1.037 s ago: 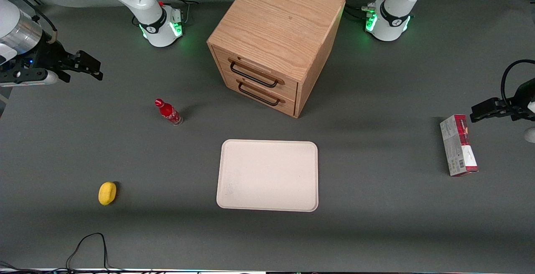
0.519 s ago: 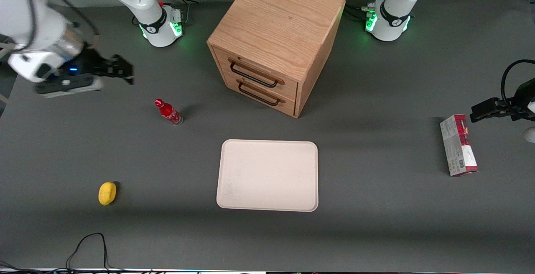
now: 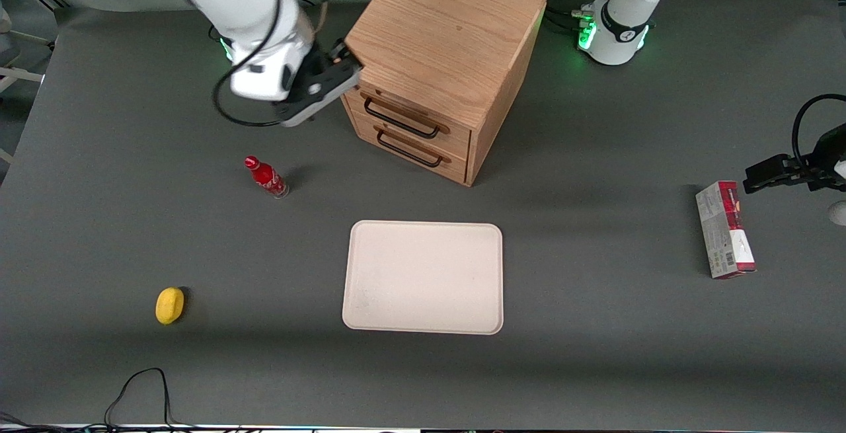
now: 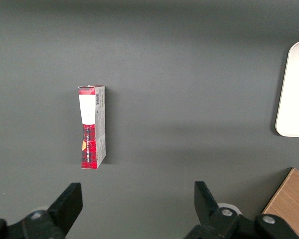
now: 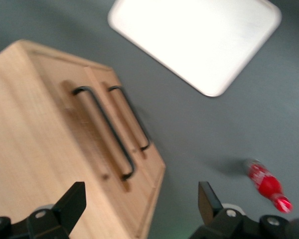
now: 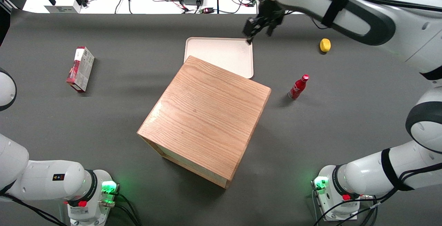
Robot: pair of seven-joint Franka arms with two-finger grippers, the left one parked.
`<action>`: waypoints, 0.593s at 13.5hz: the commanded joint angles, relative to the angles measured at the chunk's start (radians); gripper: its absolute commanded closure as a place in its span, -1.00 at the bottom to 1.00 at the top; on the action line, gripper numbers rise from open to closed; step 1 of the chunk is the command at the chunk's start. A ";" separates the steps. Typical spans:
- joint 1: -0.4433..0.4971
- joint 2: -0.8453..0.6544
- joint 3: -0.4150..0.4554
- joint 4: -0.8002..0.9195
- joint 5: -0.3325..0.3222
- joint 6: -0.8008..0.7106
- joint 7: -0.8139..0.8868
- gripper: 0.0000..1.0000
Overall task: Open upper drawer
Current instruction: 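Move the right gripper toward the upper drawer's black handle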
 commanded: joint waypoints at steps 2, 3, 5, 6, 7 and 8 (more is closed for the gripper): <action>0.002 0.127 0.026 0.060 0.015 -0.034 -0.267 -1.00; 0.004 0.171 0.031 0.065 0.017 -0.033 -0.306 -1.00; 0.004 0.231 0.035 0.064 0.061 -0.020 -0.361 -1.00; 0.004 0.255 0.037 0.061 0.078 -0.010 -0.373 -1.00; 0.005 0.271 0.037 0.054 0.078 0.007 -0.374 -1.00; 0.012 0.285 0.038 0.048 0.077 0.016 -0.375 -1.00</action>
